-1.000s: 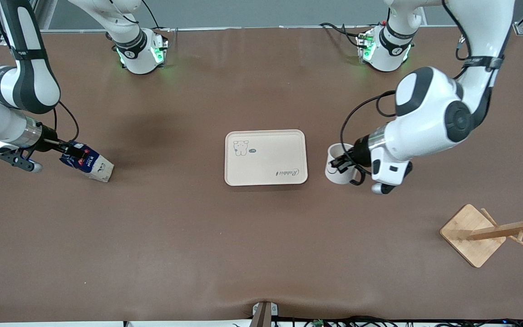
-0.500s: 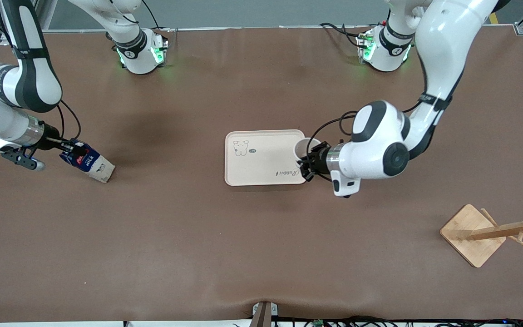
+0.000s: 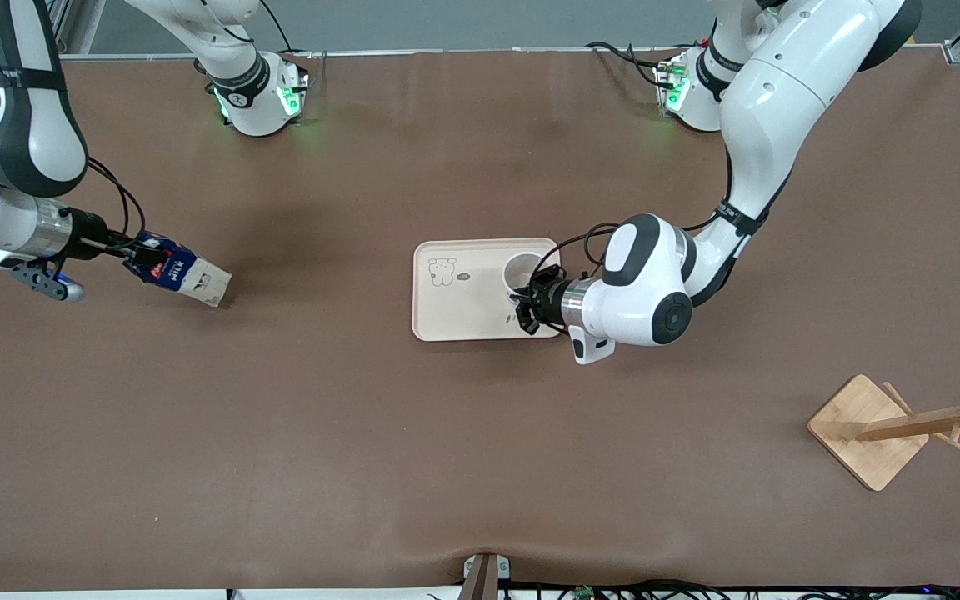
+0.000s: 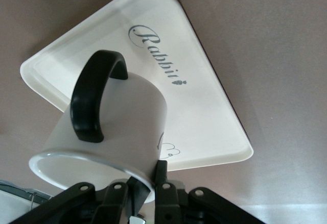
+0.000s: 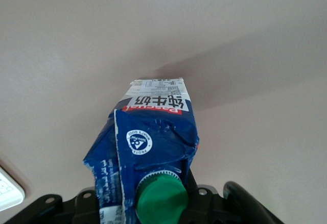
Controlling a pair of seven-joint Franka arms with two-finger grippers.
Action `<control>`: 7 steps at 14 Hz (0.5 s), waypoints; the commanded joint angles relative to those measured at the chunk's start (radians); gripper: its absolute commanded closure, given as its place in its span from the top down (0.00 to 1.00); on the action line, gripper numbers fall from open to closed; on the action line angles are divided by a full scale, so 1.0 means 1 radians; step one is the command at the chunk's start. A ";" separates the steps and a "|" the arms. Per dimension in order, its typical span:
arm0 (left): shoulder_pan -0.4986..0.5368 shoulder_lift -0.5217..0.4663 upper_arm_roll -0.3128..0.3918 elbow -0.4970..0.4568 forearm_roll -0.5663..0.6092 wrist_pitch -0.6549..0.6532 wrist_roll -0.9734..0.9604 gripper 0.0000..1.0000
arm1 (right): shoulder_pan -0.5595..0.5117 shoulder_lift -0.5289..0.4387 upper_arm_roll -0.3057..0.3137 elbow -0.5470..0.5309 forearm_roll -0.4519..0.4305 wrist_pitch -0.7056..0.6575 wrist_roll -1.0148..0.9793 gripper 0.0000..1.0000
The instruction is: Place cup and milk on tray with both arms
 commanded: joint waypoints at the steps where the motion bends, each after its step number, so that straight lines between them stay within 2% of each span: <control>1: -0.006 0.009 0.006 -0.010 -0.017 -0.006 -0.002 0.00 | -0.018 -0.008 0.006 0.072 0.022 -0.096 -0.017 0.00; 3: -0.006 0.020 0.009 -0.019 -0.011 -0.006 0.004 0.00 | -0.018 -0.005 0.005 0.136 0.022 -0.201 -0.027 0.00; 7: 0.006 0.024 0.009 -0.032 -0.005 -0.011 0.008 0.00 | -0.008 -0.001 0.011 0.207 0.021 -0.212 -0.031 0.00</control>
